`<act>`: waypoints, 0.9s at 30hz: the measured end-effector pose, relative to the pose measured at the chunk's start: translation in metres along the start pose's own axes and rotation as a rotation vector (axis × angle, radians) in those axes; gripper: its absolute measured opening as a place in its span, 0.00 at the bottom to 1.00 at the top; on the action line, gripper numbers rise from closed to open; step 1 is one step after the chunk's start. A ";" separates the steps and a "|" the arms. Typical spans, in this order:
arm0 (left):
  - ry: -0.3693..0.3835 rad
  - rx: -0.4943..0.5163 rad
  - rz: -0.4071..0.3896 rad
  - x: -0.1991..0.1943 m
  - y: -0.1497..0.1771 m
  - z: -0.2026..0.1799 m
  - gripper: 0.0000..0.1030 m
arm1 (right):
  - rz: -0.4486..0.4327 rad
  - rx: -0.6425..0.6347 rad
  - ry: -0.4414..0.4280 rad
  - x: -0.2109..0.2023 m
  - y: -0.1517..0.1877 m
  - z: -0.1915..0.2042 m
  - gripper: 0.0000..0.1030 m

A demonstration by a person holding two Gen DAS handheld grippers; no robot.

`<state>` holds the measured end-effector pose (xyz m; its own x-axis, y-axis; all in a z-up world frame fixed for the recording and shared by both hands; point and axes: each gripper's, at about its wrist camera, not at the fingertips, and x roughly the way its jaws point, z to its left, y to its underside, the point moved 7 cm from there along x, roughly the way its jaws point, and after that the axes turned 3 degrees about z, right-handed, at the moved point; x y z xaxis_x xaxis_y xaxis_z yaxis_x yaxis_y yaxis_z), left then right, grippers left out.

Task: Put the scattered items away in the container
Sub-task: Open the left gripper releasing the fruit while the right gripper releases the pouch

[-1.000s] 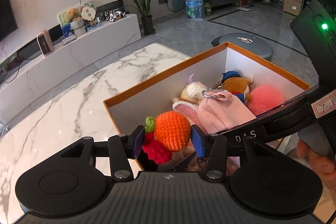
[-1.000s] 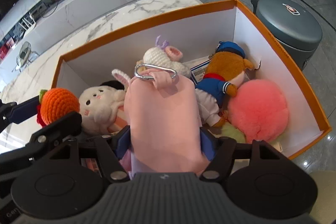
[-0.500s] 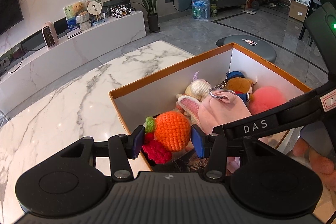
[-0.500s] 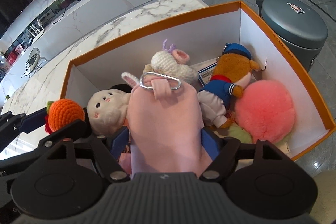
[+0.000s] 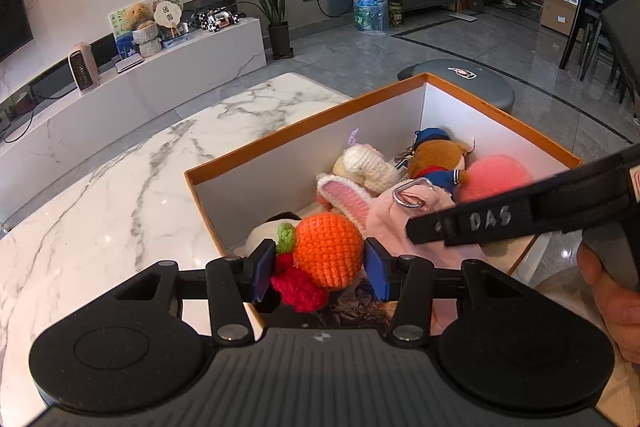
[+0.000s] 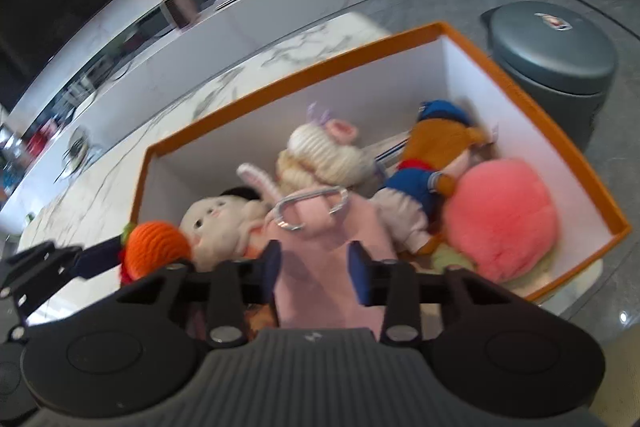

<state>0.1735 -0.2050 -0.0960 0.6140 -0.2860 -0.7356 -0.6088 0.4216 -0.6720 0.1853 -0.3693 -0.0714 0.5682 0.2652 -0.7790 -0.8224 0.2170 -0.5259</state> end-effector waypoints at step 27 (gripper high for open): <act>0.119 0.003 0.057 0.019 0.001 -0.039 0.57 | -0.160 0.130 0.092 -0.022 -0.004 -0.026 0.41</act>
<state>0.1652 -0.2442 -0.1140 0.5144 -0.3619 -0.7774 -0.6392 0.4425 -0.6289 0.1757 -0.4003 -0.0608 0.6814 0.1324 -0.7198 -0.7076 0.3706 -0.6016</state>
